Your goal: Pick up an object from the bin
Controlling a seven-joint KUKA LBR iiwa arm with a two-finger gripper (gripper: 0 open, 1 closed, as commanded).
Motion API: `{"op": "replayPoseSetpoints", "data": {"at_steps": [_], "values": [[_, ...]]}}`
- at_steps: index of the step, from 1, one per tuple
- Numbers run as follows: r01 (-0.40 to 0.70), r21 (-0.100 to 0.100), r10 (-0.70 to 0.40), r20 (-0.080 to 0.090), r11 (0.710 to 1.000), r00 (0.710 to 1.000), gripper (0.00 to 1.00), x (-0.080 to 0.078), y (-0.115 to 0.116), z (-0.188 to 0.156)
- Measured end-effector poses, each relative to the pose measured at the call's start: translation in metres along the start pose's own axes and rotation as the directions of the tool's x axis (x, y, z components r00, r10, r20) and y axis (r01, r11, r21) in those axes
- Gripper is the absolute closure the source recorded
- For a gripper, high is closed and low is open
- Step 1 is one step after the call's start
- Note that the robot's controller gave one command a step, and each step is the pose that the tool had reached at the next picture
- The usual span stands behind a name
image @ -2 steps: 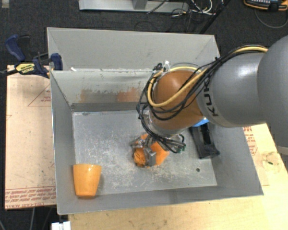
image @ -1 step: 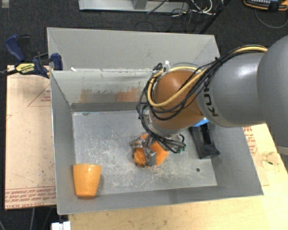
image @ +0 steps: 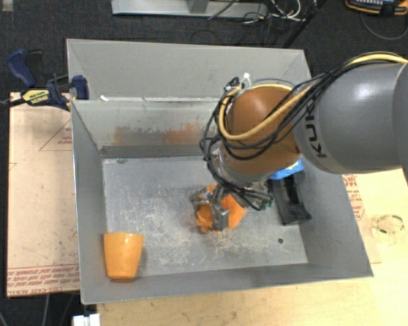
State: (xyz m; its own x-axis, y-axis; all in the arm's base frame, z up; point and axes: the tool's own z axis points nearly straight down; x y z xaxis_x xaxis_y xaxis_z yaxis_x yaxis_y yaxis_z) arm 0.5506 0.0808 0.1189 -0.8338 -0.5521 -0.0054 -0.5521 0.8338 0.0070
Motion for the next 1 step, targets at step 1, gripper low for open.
{"op": "replayPoseSetpoints", "data": {"at_steps": [1], "values": [[0.074, 0.004, -0.074, 0.010, 0.997, 0.997, 1.00, 0.0055, -0.0031, -0.1239]]}}
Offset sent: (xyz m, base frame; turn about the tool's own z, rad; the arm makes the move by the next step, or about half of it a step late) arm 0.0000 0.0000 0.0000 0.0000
